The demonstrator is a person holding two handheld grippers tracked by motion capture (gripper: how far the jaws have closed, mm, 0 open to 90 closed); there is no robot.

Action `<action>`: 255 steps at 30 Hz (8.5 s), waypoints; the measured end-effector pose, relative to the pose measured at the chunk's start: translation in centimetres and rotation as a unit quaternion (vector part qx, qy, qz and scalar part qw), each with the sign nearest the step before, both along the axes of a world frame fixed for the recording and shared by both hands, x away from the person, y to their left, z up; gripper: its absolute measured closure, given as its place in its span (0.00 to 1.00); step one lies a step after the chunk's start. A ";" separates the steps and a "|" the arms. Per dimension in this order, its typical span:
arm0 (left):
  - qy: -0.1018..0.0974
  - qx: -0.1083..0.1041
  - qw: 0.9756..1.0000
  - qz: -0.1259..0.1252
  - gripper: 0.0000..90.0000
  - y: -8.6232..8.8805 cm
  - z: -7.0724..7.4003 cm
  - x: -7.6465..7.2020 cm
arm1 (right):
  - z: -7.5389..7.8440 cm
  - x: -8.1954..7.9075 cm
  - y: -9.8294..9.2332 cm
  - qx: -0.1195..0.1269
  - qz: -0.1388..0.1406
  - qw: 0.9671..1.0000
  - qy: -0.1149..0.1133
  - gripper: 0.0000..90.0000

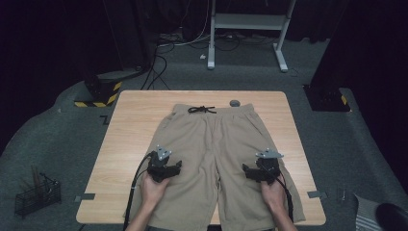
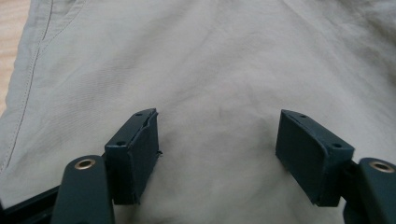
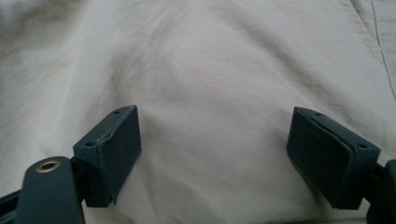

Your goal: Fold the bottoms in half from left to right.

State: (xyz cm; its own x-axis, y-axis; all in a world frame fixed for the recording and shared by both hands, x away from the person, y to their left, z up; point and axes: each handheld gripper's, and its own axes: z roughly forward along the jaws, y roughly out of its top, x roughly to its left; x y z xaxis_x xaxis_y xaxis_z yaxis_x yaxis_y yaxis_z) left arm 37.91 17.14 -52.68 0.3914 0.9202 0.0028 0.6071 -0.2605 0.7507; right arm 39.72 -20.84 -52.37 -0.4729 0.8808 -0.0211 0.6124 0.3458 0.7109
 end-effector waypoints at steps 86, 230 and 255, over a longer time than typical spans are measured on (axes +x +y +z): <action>0.003 -0.020 0.999 -0.027 0.36 -2.5 1.1 0.6 | 1.3 -2.1 2.1 0.001 0.014 0.999 -0.035 0.42; -0.021 -0.123 0.977 -0.171 0.95 -6.4 9.0 8.0 | 0.4 2.1 2.6 0.004 0.061 0.998 0.005 0.37; 0.040 -0.107 0.972 -0.204 0.91 -13.2 4.0 10.1 | 0.1 2.0 2.9 0.010 0.056 0.998 -0.004 0.37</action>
State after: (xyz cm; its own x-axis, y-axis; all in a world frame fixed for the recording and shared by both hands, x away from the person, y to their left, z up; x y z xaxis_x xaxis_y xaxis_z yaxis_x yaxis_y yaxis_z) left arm 48.02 3.96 -48.70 0.7150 0.6649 -0.2160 0.5441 -0.3353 0.7691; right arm 41.73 -17.96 -52.23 -0.5685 0.8226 -0.0085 0.5651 0.3980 0.7226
